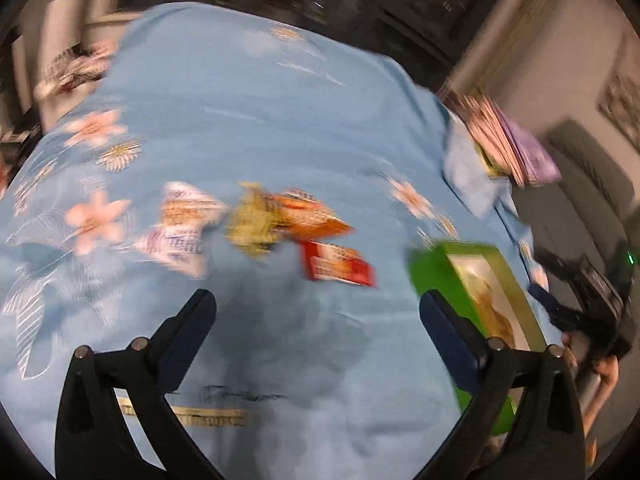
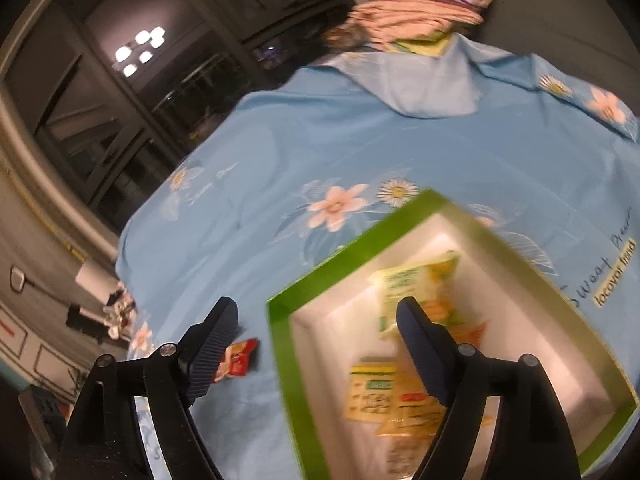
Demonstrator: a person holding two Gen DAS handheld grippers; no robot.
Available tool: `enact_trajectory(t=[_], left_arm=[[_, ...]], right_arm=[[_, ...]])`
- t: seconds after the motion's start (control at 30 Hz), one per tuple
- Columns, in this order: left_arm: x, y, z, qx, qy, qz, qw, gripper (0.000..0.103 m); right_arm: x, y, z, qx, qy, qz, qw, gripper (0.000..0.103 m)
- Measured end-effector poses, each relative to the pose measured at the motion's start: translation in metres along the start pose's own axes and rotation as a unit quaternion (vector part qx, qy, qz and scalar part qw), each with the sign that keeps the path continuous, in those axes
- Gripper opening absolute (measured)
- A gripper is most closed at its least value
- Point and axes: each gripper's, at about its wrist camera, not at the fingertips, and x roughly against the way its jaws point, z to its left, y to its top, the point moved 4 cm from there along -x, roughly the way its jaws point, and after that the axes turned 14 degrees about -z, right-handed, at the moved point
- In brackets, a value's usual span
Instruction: Organize snacks
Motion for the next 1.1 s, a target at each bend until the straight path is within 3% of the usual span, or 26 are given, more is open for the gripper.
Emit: enact_trajectory(t=[0.07,0.13,0.17,0.23,0.37,0.53,0.7,0.87,0.97,1.1], left_arm=[[0.000,0.001,0.035,0.027,0.073,-0.002,0.9970,0.102],[0.002,0.004,0.056,0.025,0.156,-0.017,0.9873,0.101],[0.003,0.005,0.061,0.020,0.184,-0.029,0.9823,0.101],[0.003,0.007,0.068,0.011,0.203,-0.031,0.9785,0.102],[-0.002,0.006,0.071,0.001,0.209,-0.027,0.9776,0.102],[-0.006,0.005,0.078,0.008,0.207,-0.010,0.9783,0.102],[-0.001,0.008,0.084,0.032,0.192,-0.003,0.9809,0.102],[0.001,0.010,0.084,0.075,0.172,-0.004,0.9821,0.102],[-0.003,0.008,0.080,0.073,0.169,0.006,0.9829,0.102],[-0.006,0.005,0.075,0.054,0.179,0.013,0.9824,0.102]], right_arm=[[-0.003,-0.009,0.024,0.030,0.017,0.010,0.999,0.083],[-0.003,-0.020,0.047,0.062,0.038,0.018,0.997,0.084],[-0.003,-0.027,0.062,0.082,0.047,0.021,0.995,0.084],[-0.007,-0.039,0.085,0.113,0.062,0.031,0.991,0.085],[-0.029,-0.071,0.116,0.127,0.076,0.086,0.985,0.085],[-0.083,-0.104,0.127,0.140,0.015,0.174,0.975,0.086],[-0.131,-0.129,0.134,0.187,-0.004,0.219,0.958,0.087],[-0.164,-0.143,0.131,0.215,-0.038,0.230,0.948,0.087],[-0.172,-0.153,0.131,0.249,-0.056,0.222,0.941,0.087],[-0.170,-0.156,0.132,0.262,-0.056,0.194,0.944,0.087]])
